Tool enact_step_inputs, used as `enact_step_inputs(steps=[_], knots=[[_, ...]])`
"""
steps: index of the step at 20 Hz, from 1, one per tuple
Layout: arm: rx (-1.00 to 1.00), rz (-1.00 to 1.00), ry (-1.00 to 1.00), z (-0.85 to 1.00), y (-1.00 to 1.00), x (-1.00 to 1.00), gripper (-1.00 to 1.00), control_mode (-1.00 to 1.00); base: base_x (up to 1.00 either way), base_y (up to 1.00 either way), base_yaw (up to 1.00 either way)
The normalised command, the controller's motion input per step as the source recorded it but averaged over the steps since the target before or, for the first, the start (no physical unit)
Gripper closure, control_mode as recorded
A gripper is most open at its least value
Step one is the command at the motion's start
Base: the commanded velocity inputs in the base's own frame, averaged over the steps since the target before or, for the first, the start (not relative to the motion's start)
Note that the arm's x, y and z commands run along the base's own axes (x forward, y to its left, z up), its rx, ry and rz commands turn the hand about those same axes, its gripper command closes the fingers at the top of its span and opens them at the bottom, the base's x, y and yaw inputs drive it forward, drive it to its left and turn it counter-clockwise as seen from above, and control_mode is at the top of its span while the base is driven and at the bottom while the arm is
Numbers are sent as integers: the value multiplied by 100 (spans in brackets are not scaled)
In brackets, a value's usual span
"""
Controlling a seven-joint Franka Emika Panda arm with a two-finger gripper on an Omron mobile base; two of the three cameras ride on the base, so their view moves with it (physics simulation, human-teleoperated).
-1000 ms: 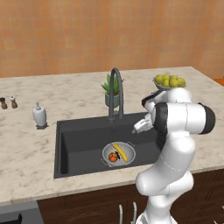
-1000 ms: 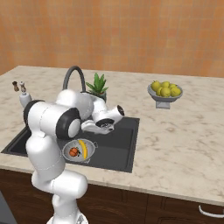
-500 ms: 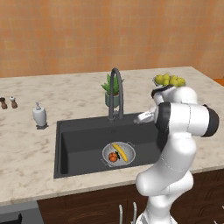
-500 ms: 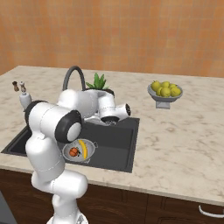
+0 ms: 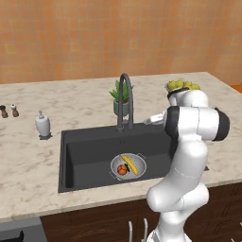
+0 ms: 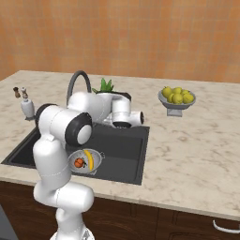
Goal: Put the colander in the sink, put the banana, orange in the colander, and turn on the sink faucet and pour water over the colander.
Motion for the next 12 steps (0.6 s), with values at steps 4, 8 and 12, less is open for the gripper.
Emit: enact_step_inputs(steps=[4, 8, 12], knots=[[0, -7, -8, 5, 3, 39, -100, -100, 0, 0, 0], [0, -9, 0, 0, 9, 42, -100, -100, 0, 0, 0], [0, -7, 0, 0, 14, 45, -100, -100, 0, 0, 0]])
